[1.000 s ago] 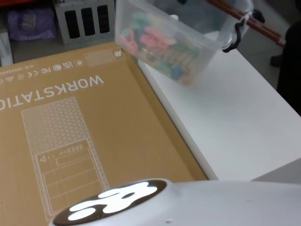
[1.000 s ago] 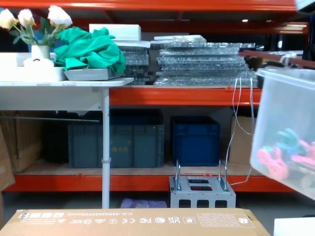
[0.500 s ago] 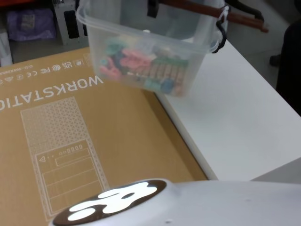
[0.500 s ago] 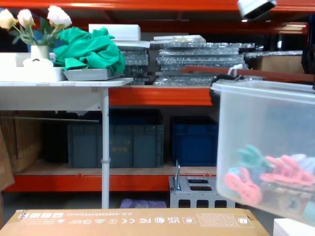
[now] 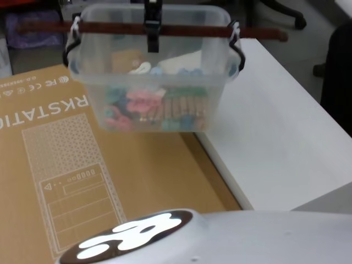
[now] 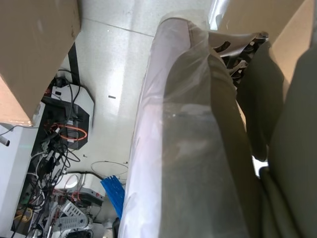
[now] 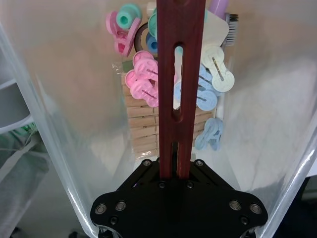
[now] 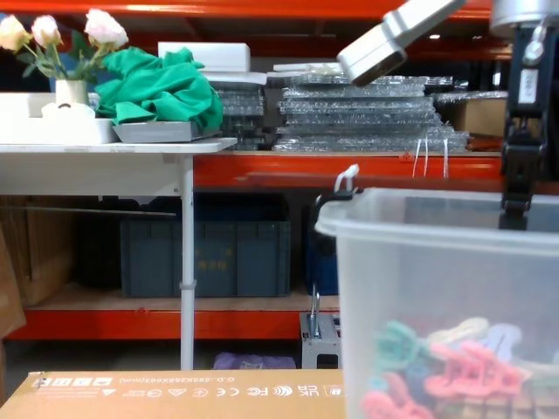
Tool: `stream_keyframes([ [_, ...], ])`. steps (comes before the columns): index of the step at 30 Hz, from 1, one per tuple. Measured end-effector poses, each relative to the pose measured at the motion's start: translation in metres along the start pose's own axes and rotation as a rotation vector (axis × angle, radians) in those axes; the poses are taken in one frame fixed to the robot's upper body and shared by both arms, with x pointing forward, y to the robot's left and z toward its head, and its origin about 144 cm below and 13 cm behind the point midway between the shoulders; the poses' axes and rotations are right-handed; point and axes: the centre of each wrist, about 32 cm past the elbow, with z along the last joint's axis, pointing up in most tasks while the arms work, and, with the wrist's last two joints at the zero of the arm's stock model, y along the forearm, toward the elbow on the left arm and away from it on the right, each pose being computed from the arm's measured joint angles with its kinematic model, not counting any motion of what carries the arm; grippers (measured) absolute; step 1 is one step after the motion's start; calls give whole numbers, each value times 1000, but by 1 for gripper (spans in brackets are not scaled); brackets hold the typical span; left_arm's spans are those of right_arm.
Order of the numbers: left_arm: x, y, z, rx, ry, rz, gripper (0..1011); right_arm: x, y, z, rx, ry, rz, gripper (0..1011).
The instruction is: Use one hand to grasp the basket and place it at the designated location.
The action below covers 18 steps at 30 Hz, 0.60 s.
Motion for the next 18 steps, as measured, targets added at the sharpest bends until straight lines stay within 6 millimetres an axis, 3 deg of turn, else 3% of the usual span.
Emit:
stream_keyframes([
  [18, 0, 0, 0, 0, 0, 0, 0, 52, 34, 24, 38, -182, 54, 0],
])
